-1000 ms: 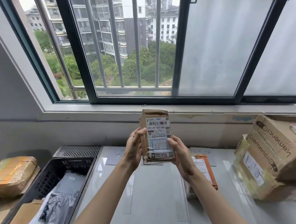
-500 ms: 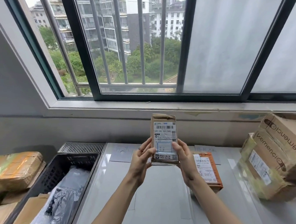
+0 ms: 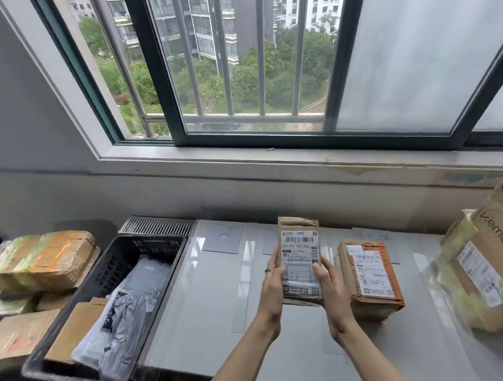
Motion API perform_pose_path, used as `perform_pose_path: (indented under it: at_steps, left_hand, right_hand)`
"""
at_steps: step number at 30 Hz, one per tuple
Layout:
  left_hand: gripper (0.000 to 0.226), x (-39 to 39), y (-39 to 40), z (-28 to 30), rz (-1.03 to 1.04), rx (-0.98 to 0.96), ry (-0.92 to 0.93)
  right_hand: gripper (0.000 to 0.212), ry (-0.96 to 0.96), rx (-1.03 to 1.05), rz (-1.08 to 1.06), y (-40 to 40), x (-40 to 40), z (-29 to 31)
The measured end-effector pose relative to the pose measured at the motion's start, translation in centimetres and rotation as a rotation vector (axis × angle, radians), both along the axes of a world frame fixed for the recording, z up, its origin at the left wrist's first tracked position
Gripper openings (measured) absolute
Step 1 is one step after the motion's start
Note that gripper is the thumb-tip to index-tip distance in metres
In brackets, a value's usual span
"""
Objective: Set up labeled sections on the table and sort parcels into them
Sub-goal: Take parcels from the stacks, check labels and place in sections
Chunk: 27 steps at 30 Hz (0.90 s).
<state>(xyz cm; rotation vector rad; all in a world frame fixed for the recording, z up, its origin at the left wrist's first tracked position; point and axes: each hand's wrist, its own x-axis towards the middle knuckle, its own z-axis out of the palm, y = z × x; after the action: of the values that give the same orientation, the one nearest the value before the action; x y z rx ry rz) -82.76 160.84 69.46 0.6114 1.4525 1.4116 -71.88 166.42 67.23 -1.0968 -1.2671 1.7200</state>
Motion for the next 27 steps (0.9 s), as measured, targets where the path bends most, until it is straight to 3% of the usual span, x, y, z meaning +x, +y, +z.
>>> perform_pose_path:
  at_steps: [5, 9, 13, 27]
  left_hand:
    - [0.039, -0.3, -0.2, -1.5, 0.023, -0.005, 0.006]
    - [0.038, -1.7, -0.4, -1.5, 0.088, -0.020, 0.003]
    - [0.038, -5.3, -0.9, -1.8, 0.161, -0.026, 0.003]
    - [0.037, -22.3, -3.4, -9.7, 0.255, -0.142, -0.053]
  right_hand:
    - [0.026, -0.071, -0.025, 0.005, -0.3, -0.8, -1.0]
    - [0.058, -0.127, 0.001, 0.018, -0.1, -3.0, -1.7]
    - [0.031, -0.069, -0.012, 0.087, -0.4, -6.6, -1.5]
    - [0.039, -0.204, -0.106, 0.142, -3.7, -23.2, -7.5]
